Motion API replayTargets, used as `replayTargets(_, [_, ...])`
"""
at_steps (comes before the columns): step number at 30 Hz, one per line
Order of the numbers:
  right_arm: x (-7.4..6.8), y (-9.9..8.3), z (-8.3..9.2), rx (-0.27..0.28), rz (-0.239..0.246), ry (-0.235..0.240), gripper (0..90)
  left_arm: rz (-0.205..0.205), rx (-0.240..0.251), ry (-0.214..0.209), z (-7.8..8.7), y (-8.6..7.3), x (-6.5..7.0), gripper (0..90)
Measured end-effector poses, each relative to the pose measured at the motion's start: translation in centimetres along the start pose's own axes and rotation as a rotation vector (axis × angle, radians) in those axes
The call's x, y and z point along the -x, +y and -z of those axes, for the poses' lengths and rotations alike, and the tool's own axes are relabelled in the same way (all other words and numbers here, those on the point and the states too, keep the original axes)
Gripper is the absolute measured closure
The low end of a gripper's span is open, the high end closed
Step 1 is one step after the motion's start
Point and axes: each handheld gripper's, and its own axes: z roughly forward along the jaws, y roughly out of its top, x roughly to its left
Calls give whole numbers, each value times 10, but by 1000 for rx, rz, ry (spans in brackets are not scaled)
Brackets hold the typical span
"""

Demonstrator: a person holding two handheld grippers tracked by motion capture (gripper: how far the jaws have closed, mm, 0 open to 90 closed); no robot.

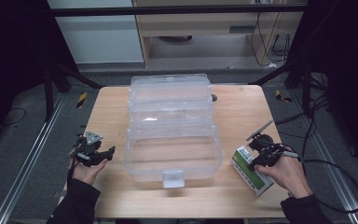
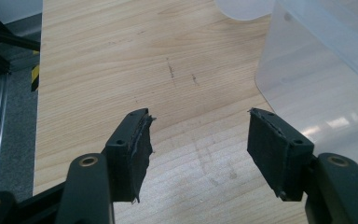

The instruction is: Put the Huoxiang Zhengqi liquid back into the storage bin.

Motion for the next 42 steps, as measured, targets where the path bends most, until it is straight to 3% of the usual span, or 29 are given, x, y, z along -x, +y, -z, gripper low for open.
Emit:
replayTargets(16, [1, 10, 34, 96, 8, -16, 639, -3, -6, 0, -1, 0, 0, 387])
replayTargets(33, [-2, 24, 74, 162, 21, -47, 639, -1, -8, 0, -1, -1, 0, 386])
replayTargets(42, [-11, 33, 86, 185, 80, -47, 640, -1, -9, 0, -2, -1, 0, 384])
